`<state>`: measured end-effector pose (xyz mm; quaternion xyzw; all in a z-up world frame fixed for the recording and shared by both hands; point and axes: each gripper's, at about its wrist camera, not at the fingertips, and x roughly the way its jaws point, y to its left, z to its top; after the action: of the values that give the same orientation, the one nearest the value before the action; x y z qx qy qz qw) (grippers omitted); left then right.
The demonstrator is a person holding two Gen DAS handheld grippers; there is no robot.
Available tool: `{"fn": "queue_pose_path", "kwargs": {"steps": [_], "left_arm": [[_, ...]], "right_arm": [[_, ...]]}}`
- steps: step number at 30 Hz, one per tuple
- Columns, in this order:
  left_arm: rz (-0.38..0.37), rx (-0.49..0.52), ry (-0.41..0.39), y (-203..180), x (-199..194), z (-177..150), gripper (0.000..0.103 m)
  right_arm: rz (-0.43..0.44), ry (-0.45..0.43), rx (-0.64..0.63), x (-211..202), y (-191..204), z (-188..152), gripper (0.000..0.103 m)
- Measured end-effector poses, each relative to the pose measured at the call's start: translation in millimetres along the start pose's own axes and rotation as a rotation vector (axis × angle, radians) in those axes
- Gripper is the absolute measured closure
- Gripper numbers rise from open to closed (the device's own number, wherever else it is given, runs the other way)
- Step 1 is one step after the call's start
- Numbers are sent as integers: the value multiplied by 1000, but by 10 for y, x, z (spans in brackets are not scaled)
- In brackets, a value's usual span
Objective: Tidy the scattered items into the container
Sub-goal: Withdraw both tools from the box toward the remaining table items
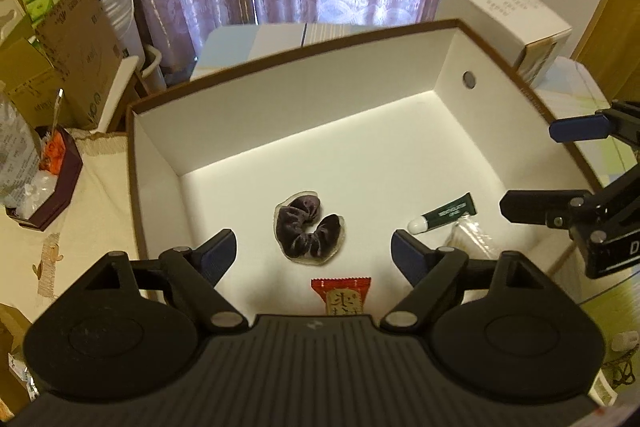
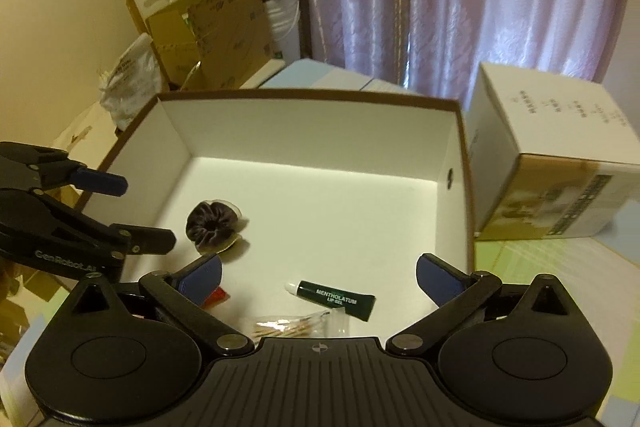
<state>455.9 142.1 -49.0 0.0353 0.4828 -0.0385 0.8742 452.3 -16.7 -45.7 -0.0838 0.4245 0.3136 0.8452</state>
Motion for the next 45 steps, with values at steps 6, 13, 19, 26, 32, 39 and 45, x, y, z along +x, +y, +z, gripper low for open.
{"fn": "queue_pose_path", "kwargs": {"steps": [6, 13, 19, 26, 32, 39, 45], "left_arm": [[1, 8, -46, -121, -345, -101, 21], [-6, 20, -86, -293, -695, -310, 21], [-7, 19, -121, -388, -977, -539, 21], [-4, 27, -146, -510, -1226, -836, 21], [-14, 64, -138, -680, -1291, -1133, 21], [-47, 99, -103, -873, -1203, -1470, 22], [-66, 104, -93, -975, -1178, -1661, 22]], "right_arm": [[-14, -53, -4, -319, 79, -138, 2], [-5, -116, 4, -720, 184, -367, 2], [-6, -176, 6, -1119, 237, -572, 2], [-14, -227, 13, -1491, 267, -867, 2], [-42, -238, 70, -1701, 234, -1243, 2], [-107, -206, 142, -1852, 161, -1758, 2], [-165, -184, 164, -1986, 175, -2167, 2]]}}
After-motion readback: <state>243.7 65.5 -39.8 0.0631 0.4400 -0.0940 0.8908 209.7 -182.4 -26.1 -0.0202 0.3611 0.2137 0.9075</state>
